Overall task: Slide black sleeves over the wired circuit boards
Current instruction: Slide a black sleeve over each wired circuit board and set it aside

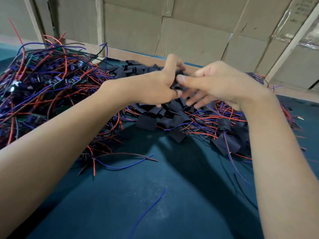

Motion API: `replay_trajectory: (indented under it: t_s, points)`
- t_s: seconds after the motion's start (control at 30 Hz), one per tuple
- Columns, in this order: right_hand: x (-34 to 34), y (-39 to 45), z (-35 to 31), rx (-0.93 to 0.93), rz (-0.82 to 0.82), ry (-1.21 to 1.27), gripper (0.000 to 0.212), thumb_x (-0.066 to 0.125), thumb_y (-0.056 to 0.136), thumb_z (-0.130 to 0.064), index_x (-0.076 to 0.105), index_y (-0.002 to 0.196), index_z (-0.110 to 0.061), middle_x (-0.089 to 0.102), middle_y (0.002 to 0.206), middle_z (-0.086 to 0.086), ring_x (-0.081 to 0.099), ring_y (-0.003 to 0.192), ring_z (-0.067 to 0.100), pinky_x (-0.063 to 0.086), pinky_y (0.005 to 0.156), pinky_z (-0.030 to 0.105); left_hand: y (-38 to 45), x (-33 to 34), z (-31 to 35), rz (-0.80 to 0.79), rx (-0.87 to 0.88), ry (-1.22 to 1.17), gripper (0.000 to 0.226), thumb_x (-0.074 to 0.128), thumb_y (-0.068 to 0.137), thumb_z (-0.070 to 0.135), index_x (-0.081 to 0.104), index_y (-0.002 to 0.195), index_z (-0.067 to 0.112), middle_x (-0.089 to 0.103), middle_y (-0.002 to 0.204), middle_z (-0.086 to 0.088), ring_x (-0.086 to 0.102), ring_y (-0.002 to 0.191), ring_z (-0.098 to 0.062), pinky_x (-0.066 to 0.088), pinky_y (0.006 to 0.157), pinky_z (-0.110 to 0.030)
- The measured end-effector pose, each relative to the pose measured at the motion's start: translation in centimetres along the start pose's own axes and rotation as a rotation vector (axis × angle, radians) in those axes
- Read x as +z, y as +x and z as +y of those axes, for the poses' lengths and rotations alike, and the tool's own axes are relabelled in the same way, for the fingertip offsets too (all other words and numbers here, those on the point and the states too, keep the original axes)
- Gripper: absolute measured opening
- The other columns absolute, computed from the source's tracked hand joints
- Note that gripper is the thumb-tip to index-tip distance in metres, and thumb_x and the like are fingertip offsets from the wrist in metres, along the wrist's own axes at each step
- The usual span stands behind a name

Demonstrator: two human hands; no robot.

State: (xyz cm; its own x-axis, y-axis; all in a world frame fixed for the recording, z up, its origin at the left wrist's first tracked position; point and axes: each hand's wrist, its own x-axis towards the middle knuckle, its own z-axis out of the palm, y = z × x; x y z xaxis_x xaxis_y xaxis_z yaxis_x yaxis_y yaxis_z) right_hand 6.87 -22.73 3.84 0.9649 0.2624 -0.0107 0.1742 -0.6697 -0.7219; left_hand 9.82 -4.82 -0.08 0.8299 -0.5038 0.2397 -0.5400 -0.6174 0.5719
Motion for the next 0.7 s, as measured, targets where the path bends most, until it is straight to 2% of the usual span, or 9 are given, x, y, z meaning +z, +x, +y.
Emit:
replay_trajectory:
  t_s: [0.1,0.17,0.23,0.3,0.4,0.5,0.53,0.6,0.7]
  points:
    - [0.5,0.1,-0.4,-0.016,0.004,0.185,0.037,0.071,0.092,-0.034,0.073,0.104,0.000,0.076,0.092,0.017,0.074,0.077,0.025,0.063,0.079,0.043,-0.6,-0.8,0.9,0.072,0.101,-0.089,0.067,0.062,0.093,0.010,0.015,0.141,0.013,0.061,0.090,-0.016,0.063,0.057,-0.023,0.058,0.063,-0.046]
    - [0.9,0.2,-0.5,-0.037,-0.014,0.276,0.028,0.072,0.091,-0.031,0.074,0.098,-0.003,0.074,0.085,0.013,0.074,0.077,0.022,0.063,0.075,0.038,-0.8,-1.4,1.3,0.113,0.108,-0.133,0.078,0.064,0.087,0.003,0.013,0.145,0.014,0.050,0.075,-0.012,0.056,0.056,-0.031,0.054,0.058,-0.038]
    - [1.3,0.5,-0.8,-0.066,-0.013,0.365,0.020,0.072,0.093,-0.029,0.072,0.089,-0.009,0.073,0.076,0.004,0.073,0.074,0.019,0.062,0.069,0.034,-1.0,-2.3,1.4,0.106,0.097,-0.174,0.085,0.065,0.084,-0.004,0.011,0.146,0.015,0.044,0.067,-0.004,0.047,0.053,-0.018,0.045,0.055,-0.026]
    - [1.8,0.7,-1.3,-0.095,0.004,0.480,0.018,0.073,0.092,-0.027,0.071,0.086,-0.010,0.071,0.073,-0.001,0.069,0.068,0.018,0.060,0.066,0.034,-1.2,-3.2,1.4,0.082,0.094,-0.180,0.090,0.068,0.083,-0.007,0.008,0.148,0.015,0.046,0.066,-0.001,0.048,0.055,-0.013,0.044,0.060,-0.026]
    - [2.5,0.9,-1.9,-0.123,0.051,0.568,0.013,0.075,0.090,-0.021,0.073,0.088,-0.007,0.072,0.075,0.002,0.069,0.063,0.018,0.058,0.062,0.033,-1.3,-3.9,1.5,0.047,0.057,-0.159,0.096,0.070,0.084,-0.001,0.004,0.150,0.022,0.056,0.075,-0.005,0.055,0.062,-0.016,0.051,0.065,-0.030]
    - [3.3,1.1,-2.0,-0.151,0.166,0.437,0.013,0.070,0.081,-0.012,0.076,0.086,-0.002,0.074,0.075,0.017,0.075,0.070,0.033,0.057,0.058,0.033,-1.1,-3.5,1.7,-0.049,-0.027,-0.124,0.094,0.062,0.092,0.002,-0.007,0.151,0.026,0.065,0.111,-0.020,0.070,0.081,-0.031,0.061,0.076,-0.049]
    - [3.6,1.2,-2.0,-0.163,0.211,0.391,0.013,0.068,0.080,-0.010,0.074,0.086,0.000,0.073,0.075,0.018,0.075,0.072,0.035,0.057,0.058,0.033,-1.1,-3.3,1.7,-0.065,-0.054,-0.088,0.095,0.059,0.092,0.002,-0.010,0.152,0.026,0.066,0.113,-0.023,0.071,0.086,-0.036,0.061,0.076,-0.052]
    - [3.8,1.3,-2.2,-0.187,0.242,0.328,0.014,0.064,0.082,-0.003,0.072,0.091,0.002,0.074,0.075,0.017,0.075,0.070,0.033,0.059,0.060,0.036,-1.0,-3.2,1.6,-0.072,-0.101,-0.056,0.099,0.055,0.088,-0.002,-0.013,0.152,0.030,0.068,0.109,-0.023,0.071,0.089,-0.037,0.061,0.077,-0.050]
    - [3.9,0.8,-2.3,-0.242,0.106,0.284,0.013,0.062,0.091,0.003,0.068,0.103,0.005,0.072,0.085,0.024,0.074,0.070,0.030,0.060,0.061,0.032,-1.1,-3.4,1.5,-0.118,-0.189,-0.202,0.110,0.061,0.079,-0.006,-0.010,0.153,0.036,0.067,0.112,-0.018,0.070,0.076,-0.027,0.063,0.071,-0.040]
